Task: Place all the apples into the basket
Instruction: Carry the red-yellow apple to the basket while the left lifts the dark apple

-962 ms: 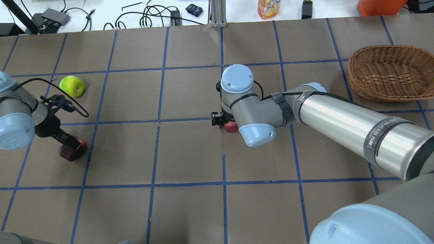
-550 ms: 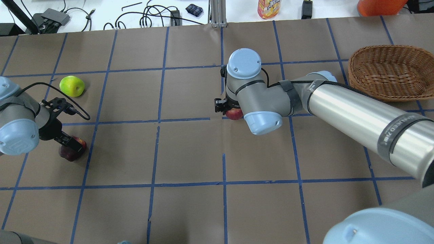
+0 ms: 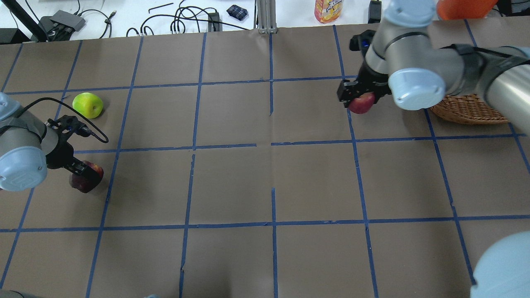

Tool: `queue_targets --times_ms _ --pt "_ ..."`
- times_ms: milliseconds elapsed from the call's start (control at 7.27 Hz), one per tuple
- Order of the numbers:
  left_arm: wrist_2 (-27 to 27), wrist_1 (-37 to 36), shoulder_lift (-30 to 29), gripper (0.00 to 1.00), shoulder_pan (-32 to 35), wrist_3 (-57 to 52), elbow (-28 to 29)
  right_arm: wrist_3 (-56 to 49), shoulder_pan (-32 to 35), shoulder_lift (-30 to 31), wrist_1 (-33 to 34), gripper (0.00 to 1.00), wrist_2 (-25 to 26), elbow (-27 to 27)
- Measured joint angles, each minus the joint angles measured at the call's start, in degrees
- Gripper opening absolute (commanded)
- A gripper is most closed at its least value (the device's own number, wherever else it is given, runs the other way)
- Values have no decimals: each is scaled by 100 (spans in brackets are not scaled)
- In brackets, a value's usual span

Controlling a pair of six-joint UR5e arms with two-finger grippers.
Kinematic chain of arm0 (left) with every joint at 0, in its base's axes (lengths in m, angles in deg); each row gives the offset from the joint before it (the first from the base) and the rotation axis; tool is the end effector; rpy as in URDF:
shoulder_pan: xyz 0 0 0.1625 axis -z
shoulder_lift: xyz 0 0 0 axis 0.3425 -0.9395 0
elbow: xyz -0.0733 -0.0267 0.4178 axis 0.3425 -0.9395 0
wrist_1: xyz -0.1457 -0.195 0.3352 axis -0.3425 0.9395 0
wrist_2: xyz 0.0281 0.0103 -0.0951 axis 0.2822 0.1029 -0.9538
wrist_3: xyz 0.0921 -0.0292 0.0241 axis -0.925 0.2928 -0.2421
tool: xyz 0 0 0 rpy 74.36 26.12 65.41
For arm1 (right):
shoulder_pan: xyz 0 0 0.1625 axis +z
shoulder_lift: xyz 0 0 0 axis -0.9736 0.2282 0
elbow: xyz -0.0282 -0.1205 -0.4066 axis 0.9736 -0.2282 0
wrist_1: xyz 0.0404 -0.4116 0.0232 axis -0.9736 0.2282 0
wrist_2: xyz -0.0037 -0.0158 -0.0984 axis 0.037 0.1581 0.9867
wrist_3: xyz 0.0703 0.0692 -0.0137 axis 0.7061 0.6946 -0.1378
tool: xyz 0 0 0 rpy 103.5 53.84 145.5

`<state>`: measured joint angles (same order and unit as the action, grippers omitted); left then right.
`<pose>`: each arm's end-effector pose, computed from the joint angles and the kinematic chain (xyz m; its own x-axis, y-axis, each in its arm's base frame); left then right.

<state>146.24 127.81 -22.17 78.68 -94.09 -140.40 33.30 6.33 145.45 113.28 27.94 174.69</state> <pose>0.1370 -0.4724 0.2156 -0.9045 0.4261 0.0179 0.4263 0.9022 0.0647 0.0691 -0.5996 0.3033 -0.9845 -0.1682 -0.0502 -0.1641 0.9835 -0.0762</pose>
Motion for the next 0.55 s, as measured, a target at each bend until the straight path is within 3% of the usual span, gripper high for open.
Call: queue_targets --times_ms 275,550 --pt "-133 169 209 0 1341 1487 331 -2274 -1253 -187 7 42 -102 -214" --pt "-434 482 -135 0 3066 3618 1248 -3534 -2132 -820 55 45 -227 -1025"
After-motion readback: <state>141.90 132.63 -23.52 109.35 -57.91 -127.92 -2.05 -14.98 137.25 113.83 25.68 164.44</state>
